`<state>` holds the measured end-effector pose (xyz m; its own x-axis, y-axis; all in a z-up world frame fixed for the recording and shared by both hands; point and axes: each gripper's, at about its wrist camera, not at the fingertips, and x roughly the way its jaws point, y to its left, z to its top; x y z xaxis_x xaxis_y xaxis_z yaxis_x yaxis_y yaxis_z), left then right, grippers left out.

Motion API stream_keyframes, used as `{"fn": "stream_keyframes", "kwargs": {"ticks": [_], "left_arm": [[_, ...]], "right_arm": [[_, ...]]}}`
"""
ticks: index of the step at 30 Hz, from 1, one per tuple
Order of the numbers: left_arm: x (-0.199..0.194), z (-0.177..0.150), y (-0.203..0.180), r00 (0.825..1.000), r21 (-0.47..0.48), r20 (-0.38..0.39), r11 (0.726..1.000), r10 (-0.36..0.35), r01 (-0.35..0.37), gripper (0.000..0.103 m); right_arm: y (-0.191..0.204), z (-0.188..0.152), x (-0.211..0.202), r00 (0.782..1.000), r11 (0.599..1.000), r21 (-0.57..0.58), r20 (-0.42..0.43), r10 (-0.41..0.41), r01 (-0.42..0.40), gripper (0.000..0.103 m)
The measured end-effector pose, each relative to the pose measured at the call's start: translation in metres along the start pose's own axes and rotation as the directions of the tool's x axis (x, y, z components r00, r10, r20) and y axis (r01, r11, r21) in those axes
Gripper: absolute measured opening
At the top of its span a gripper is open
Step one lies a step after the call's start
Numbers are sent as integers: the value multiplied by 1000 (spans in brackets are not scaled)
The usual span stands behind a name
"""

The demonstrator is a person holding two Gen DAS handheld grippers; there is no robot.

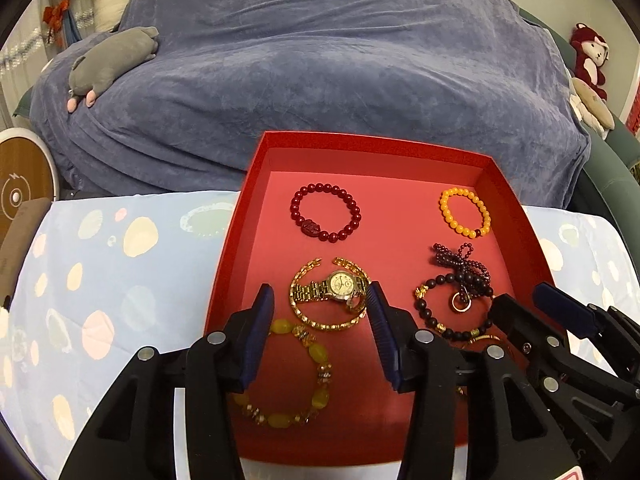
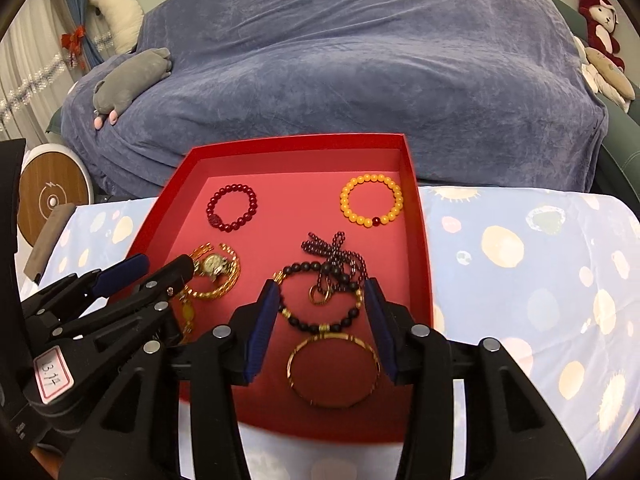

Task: Organize jewelry

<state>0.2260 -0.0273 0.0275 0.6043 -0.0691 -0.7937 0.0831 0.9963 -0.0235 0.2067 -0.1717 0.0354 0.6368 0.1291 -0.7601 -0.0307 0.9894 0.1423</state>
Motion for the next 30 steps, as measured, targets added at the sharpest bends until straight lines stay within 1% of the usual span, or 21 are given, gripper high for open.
{"fn": "stream_keyframes", "kwargs": {"ticks": [2,4,6,7,8,9,10,11,12,13,15,17,19,21,26,30], "left_arm": [[-15,-7,-2,1000,18,16,1000,12,-12,45],[-30,-15,-6,999,38,33,999,9,-10,45],[-44,-23,-11,999,53,48,999,7,-9,45],[-50,-27,-13,998,59,53,998,20,-23,47],[-57,-32,-14,998,57,62,998,34,-37,53],[-62,-36,-14,996,52,71,997,49,-53,58],[-67,-40,-13,995,45,79,997,57,-61,67],[-73,-44,-10,994,34,94,998,55,-58,78],[-78,-47,-9,993,27,102,998,52,-55,83],[-82,-51,-8,993,25,109,998,46,-49,87],[-87,-58,-10,993,42,110,998,49,-54,87],[-92,-62,-13,992,77,112,995,51,-60,87],[-99,-70,-16,989,92,132,992,73,-85,87],[-102,-72,-12,987,83,143,993,73,-85,87],[-100,-77,2,992,23,112,998,51,-54,87],[-93,-79,5,993,11,98,998,63,-64,87]], "right_arm": [[1,-7,-12,1000,1000,-4,0,2,-2,42],[3,-16,-26,1000,1000,-11,2,4,-4,43],[4,-26,-40,1000,1000,-12,3,-1,1,49],[4,-30,-47,1000,1000,-9,4,-17,17,52],[3,-35,-53,999,999,-6,6,-36,36,54],[1,-40,-60,998,998,1,14,-63,63,64],[-2,-45,-68,995,995,17,28,-95,94,79],[-7,-50,-75,992,993,36,48,-117,115,87],[-11,-56,-82,990,992,54,70,-119,115,95],[-15,-61,-88,990,992,66,87,-113,107,96],[-18,-69,-93,987,989,72,84,-136,130,96],[-18,-74,-96,988,989,69,72,-137,132,96],[-18,-78,-98,988,988,75,68,-137,132,96],[-16,-81,-100,989,990,78,79,-127,121,96],[-3,-81,-98,989,993,31,91,-120,118,96],[6,-80,-94,989,992,-13,89,-121,123,96]]}}
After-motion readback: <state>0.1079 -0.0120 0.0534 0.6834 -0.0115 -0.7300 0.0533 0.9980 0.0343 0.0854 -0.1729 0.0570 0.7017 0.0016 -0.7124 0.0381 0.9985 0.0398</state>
